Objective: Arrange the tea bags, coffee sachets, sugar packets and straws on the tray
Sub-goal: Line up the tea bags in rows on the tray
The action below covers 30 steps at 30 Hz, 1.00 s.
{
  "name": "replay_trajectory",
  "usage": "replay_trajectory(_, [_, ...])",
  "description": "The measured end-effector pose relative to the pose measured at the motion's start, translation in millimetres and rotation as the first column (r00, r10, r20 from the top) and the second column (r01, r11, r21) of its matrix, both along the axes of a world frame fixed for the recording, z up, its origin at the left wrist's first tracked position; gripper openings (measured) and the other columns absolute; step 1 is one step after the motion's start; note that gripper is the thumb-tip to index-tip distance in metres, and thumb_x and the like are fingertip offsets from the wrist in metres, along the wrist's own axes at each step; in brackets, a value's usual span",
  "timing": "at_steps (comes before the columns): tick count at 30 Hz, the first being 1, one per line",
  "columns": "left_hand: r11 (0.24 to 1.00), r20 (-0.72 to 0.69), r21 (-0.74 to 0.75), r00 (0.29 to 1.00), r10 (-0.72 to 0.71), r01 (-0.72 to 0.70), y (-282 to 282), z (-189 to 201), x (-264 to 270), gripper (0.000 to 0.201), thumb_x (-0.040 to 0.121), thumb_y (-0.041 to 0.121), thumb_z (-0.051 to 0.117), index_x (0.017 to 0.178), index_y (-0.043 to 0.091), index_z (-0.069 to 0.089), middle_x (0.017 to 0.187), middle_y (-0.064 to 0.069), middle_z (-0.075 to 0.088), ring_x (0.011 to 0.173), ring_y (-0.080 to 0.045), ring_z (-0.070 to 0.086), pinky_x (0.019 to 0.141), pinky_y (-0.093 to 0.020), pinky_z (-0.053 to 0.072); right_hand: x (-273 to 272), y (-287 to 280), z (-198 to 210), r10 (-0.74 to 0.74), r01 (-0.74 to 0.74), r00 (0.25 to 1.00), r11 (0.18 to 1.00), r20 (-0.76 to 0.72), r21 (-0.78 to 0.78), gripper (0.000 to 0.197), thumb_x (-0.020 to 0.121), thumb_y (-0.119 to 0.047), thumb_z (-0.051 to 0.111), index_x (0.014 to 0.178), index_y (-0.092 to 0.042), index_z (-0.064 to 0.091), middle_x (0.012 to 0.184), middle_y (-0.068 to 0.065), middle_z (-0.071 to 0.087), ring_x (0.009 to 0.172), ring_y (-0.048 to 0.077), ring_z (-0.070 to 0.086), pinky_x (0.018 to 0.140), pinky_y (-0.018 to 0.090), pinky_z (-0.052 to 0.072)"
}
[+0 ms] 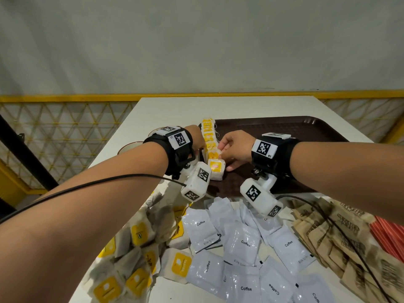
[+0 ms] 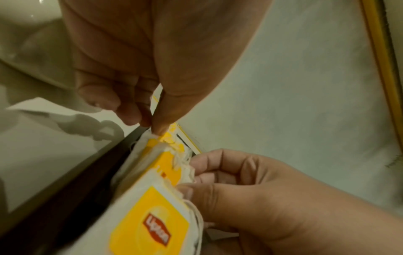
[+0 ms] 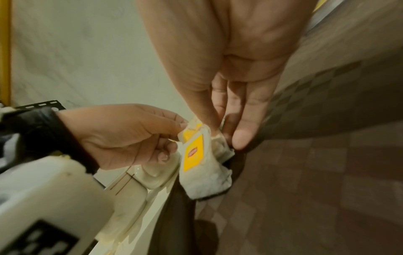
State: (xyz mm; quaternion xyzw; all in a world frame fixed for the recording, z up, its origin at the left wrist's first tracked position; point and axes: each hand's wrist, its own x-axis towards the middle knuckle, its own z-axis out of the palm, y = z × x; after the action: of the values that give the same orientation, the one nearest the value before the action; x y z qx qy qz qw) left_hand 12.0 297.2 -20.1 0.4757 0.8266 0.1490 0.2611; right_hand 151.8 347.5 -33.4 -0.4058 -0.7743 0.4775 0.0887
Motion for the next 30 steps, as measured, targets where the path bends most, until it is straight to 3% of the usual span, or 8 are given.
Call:
replay_trajectory(5, [1.0, 0.005, 0.009, 1.0, 0.001, -0.001, -2.4, 7.5, -0.4, 0.01, 0.094, 0.013, 0.054, 0.084, 0.011, 0.056, 0.08, -0.004, 0.057, 0.059, -0.014, 0.052, 0.06, -0.025, 0.048, -4.6, 5.4, 7.9, 0.03, -0.032, 0.992, 0.999, 0.12, 0.011, 0.009, 0.087, -0.005, 0.065, 0.089, -0.009, 0.057, 0.081, 0.009, 0.062, 0.064, 0.018, 0.062, 0.061, 0.037, 0.059])
replay_trajectory(10, [0.999, -0.04, 0.016, 0.998, -0.037, 0.038, -6.6, 13.2, -0.1, 0.029, 0.091, 0.019, 0.061, 0.112, -0.001, 0.064, 0.105, -0.016, 0.067, 0.085, -0.022, 0.057, 0.091, -0.037, 0.05, -16.9, 20.2, 39.8, 0.212, -0.3, 0.888, 0.94, 0.408, 0.164, 0.026, 0.087, -0.01, 0.066, 0.111, -0.003, 0.062, 0.082, 0.002, 0.063, 0.065, 0.009, 0.06, 0.046, 0.013, 0.051])
replay_trajectory(14, [0.996, -0.034, -0.006, 0.996, -0.087, 0.087, -12.4, 17.7, 2.8, 0.03, 0.088, 0.019, 0.065, 0.112, 0.0, 0.066, 0.112, -0.017, 0.067, 0.085, -0.023, 0.059, 0.088, -0.036, 0.052, -27.1, 25.1, 43.1, 0.279, -0.377, 0.831, 0.919, 0.48, 0.118, 0.016, 0.086, -0.01, 0.068, 0.101, -0.006, 0.064, 0.08, 0.002, 0.064, 0.061, 0.007, 0.062, 0.046, 0.013, 0.049])
replay_trajectory(18, [0.988, -0.039, -0.029, 0.988, -0.152, 0.151, -19.4, 18.0, 8.3, 0.027, 0.089, 0.016, 0.064, 0.108, -0.003, 0.065, 0.104, -0.019, 0.065, 0.088, -0.025, 0.057, 0.09, -0.036, 0.05, -34.4, 25.5, 52.9, 0.382, -0.475, 0.716, 0.88, 0.584, 0.005, 0.005, 0.087, -0.007, 0.065, 0.091, -0.007, 0.062, 0.081, 0.004, 0.064, 0.053, 0.001, 0.065, 0.061, 0.016, 0.053])
replay_trajectory(22, [0.986, -0.05, -0.041, 0.985, -0.165, 0.163, -18.7, 14.1, 6.7, 0.011, 0.09, 0.013, 0.061, 0.086, 0.003, 0.059, 0.077, -0.011, 0.055, 0.075, -0.024, 0.051, 0.073, -0.031, 0.047, -43.4, 27.2, 81.0, 0.313, -0.448, 0.772, 0.885, 0.554, 0.124, 0.007, 0.086, -0.002, 0.064, 0.084, -0.008, 0.061, 0.07, 0.001, 0.065, 0.049, 0.0, 0.063, 0.055, 0.015, 0.053])
replay_trajectory(24, [0.988, -0.05, -0.058, 0.988, -0.149, 0.146, -15.7, 9.2, 3.2, 0.012, 0.089, 0.015, 0.062, 0.086, 0.005, 0.058, 0.079, -0.009, 0.058, 0.071, -0.022, 0.054, 0.061, -0.026, 0.046, -45.1, 24.7, 83.3, 0.293, -0.442, 0.78, 0.883, 0.553, 0.157, 0.007, 0.086, -0.004, 0.066, 0.082, -0.009, 0.062, 0.069, 0.0, 0.065, 0.049, 0.0, 0.062, 0.057, 0.016, 0.053])
replay_trajectory(28, [0.988, -0.049, -0.064, 0.988, -0.143, 0.14, -11.1, 5.1, 0.6, 0.012, 0.089, 0.016, 0.062, 0.093, 0.005, 0.058, 0.073, -0.004, 0.058, 0.062, -0.016, 0.056, 0.06, -0.024, 0.048, -39.7, 10.4, 59.7, 0.275, -0.419, 0.731, 0.903, 0.624, 0.093, 0.012, 0.082, -0.015, 0.073, 0.083, -0.007, 0.063, 0.069, 0.001, 0.065, 0.06, 0.012, 0.062, 0.073, 0.027, 0.054])
replay_trajectory(30, [0.989, -0.041, -0.045, 0.989, -0.143, 0.142, -10.2, 6.2, 1.1, 0.01, 0.09, 0.014, 0.062, 0.095, 0.006, 0.059, 0.083, -0.008, 0.062, 0.072, -0.021, 0.059, 0.068, -0.029, 0.052, -35.7, 5.9, 48.9, 0.275, -0.405, 0.739, 0.911, 0.615, 0.08, 0.019, 0.08, -0.019, 0.075, 0.088, -0.005, 0.065, 0.075, 0.003, 0.068, 0.065, 0.015, 0.063, 0.08, 0.031, 0.054])
